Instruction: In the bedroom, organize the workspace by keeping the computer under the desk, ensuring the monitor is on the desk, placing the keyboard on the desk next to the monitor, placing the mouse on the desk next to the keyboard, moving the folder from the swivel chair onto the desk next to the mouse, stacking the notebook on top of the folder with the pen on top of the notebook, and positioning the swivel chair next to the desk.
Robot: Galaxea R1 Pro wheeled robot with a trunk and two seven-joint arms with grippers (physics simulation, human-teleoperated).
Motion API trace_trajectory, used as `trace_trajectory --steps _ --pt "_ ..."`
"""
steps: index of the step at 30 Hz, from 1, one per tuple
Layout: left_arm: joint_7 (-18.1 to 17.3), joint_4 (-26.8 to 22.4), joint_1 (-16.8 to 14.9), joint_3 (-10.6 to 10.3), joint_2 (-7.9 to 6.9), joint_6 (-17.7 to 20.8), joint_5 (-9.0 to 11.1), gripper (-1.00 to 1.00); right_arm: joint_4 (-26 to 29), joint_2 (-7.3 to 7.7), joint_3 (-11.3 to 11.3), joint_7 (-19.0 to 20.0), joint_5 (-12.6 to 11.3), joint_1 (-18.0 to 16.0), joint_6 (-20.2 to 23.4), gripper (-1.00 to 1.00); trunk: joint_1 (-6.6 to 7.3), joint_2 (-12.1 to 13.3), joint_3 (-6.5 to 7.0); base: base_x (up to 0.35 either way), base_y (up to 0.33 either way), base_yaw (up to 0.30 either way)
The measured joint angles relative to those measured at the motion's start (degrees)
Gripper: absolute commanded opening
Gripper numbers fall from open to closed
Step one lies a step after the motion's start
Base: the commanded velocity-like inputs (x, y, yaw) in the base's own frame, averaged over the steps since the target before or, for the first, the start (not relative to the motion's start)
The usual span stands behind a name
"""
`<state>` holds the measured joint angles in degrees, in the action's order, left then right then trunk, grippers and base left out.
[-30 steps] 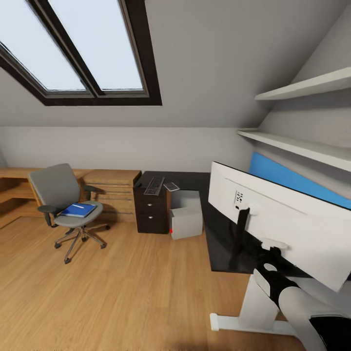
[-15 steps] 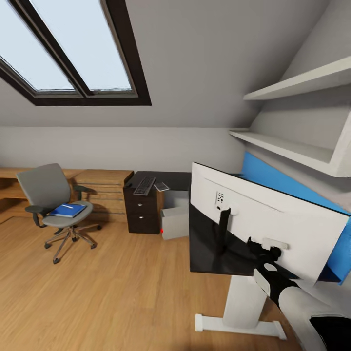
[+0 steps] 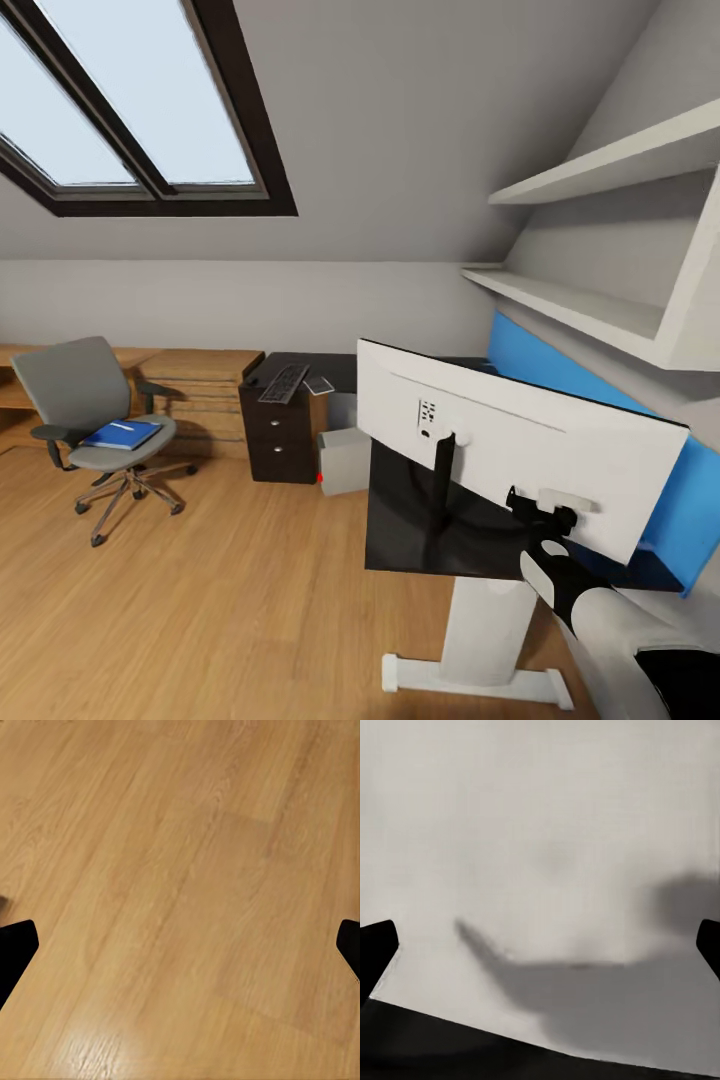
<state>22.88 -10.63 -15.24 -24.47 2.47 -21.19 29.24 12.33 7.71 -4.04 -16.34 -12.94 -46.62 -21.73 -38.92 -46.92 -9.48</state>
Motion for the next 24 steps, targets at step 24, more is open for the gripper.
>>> trace_trajectory --steps 24 --pt "0.06 0.04 0.00 0.00 -0.08 0.00 0.02 1.00 0.00 0.03 -0.12 0.02 0.05 0.00 0.04 1.00 -0.03 0.01 0.00 0.209 -0.007 0.000"
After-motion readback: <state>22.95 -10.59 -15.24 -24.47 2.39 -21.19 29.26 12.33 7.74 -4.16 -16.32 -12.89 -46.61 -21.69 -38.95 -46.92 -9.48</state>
